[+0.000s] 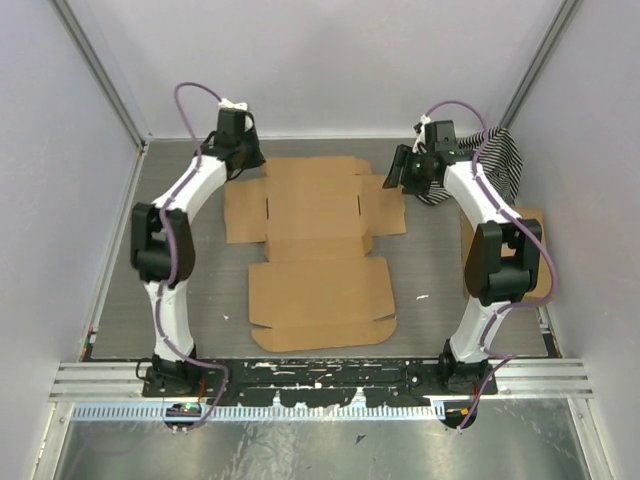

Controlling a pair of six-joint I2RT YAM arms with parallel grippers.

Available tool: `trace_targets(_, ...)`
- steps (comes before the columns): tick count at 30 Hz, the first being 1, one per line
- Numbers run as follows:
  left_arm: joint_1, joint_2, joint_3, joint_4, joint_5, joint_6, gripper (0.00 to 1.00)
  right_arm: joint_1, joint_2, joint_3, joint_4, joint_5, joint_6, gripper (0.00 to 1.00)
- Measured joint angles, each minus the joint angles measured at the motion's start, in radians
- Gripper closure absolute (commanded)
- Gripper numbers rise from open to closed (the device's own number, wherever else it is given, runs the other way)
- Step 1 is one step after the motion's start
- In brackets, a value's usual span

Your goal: Fold the paper box

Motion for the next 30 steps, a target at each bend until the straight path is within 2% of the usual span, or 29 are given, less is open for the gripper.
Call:
trace_targets(5,0.0,-0.293,-0.296,0.302,0.045,0.044,1.0,0.0,-0.083,0.045,-0.054,0.002,-0.039,0.37)
trace_targets(9,-0.002,-0.436,-0.484,0.539,0.089,0.09,1.0,0.0,-0.148,0.077,-0.063,-0.002,-0.063,0.37)
trace_targets(14,-0.006,-0.526,-0.813,0.9,0.124,0.125,1.0,0.0,-0.208,0.078,-0.067,-0.01,-0.087,0.36)
trace_targets(20,-0.021,-0.525,-1.163,1.382,0.169,0.166,1.0,0.0,-0.271,0.068,-0.069,-0.034,-0.129,0.33)
trace_targets(25,-0.042,-0.512,-1.231,1.626,0.229,0.187,1.0,0.0,-0.304,0.072,-0.084,-0.084,-0.168,0.33)
trace_targets(30,-0.103,-0.525,-1.241,1.732,0.282,0.277,1.0,0.001,-0.305,0.076,-0.113,-0.087,-0.199,0.33)
